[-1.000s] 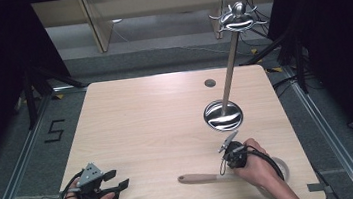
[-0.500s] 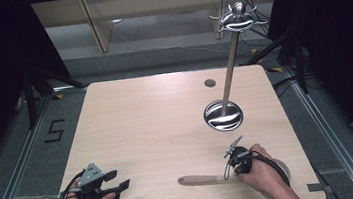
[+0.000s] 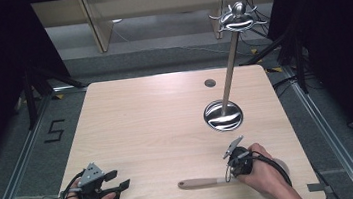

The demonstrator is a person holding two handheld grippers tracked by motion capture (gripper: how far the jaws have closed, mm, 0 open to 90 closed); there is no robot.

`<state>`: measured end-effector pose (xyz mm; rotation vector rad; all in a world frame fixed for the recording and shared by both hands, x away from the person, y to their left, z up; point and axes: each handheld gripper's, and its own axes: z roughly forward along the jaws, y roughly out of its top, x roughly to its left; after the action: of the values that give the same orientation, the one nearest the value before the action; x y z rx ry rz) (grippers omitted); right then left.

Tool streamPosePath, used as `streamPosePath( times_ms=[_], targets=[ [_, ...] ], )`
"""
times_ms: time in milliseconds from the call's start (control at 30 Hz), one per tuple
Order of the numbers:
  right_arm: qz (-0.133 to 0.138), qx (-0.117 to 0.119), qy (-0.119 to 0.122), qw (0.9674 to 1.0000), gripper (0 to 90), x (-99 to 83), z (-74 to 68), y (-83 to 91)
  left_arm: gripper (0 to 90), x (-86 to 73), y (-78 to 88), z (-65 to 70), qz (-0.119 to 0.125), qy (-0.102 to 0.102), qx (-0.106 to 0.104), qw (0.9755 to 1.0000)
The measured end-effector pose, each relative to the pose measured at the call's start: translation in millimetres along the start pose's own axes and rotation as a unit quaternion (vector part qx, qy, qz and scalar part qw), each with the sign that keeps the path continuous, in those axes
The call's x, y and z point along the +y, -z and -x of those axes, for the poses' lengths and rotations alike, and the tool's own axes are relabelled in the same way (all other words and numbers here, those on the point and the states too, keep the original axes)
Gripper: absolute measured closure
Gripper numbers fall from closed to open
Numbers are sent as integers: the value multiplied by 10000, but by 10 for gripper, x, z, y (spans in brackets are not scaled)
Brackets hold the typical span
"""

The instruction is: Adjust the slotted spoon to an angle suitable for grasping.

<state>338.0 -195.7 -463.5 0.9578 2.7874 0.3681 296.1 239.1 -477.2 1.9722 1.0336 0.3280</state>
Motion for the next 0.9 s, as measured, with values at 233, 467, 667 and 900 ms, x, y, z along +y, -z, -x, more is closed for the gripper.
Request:
streamPosePath(
  times_ms=[233, 467, 667, 900],
  targets=[
    [145, 329, 924, 9951, 667, 224, -137, 27, 386, 8, -6, -5, -10, -8, -6, 10000],
    [127, 582, 1396, 9884, 623, 357, -227, 35, 387, 31, -35, -7, 5, 6, -45, 10000],
    [66, 569, 1202, 9911, 604, 438, -310, 59, 387, 58, -44, 0, -59, -164, -62, 9998],
    [135, 586, 1190, 9911, 601, 433, -333, 40, 387, 54, -45, 23, -34, -168, -56, 9998]
  ],
)
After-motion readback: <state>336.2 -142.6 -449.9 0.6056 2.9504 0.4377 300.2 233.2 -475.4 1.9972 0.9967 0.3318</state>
